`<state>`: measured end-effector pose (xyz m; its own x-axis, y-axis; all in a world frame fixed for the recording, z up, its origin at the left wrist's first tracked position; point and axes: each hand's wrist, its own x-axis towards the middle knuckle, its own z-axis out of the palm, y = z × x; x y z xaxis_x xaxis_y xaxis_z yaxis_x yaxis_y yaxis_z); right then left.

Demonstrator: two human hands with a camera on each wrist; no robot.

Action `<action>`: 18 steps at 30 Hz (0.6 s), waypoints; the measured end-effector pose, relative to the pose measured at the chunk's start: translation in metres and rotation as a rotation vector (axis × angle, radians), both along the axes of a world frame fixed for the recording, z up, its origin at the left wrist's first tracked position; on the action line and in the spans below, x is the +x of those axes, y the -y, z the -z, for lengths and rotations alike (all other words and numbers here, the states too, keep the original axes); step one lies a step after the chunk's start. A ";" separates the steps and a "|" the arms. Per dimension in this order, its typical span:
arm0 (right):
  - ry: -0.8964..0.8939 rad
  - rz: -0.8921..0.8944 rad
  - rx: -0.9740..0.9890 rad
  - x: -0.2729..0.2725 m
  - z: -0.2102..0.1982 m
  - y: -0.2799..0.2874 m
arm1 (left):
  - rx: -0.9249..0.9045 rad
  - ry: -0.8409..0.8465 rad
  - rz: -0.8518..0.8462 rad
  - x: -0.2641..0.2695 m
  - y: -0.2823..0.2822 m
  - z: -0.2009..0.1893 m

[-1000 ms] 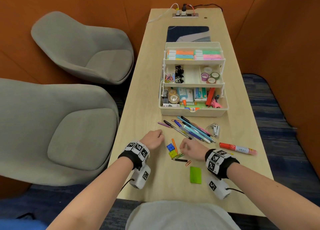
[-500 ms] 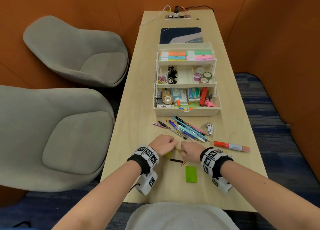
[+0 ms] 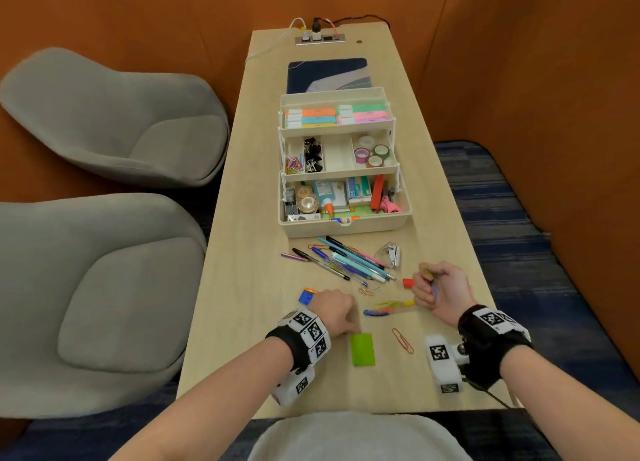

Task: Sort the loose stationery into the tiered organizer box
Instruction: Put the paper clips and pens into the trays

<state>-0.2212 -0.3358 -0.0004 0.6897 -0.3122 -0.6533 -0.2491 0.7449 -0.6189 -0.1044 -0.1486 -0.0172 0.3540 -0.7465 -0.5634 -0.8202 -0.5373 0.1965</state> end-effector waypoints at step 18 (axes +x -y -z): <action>-0.140 -0.278 -0.199 0.034 0.004 -0.017 | -0.013 -0.084 -0.077 0.004 0.011 -0.001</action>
<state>-0.1868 -0.3188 -0.0042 0.6741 -0.2560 -0.6928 -0.5180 0.5048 -0.6905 -0.1004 -0.1596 -0.0167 0.3630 -0.7259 -0.5842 -0.7568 -0.5954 0.2696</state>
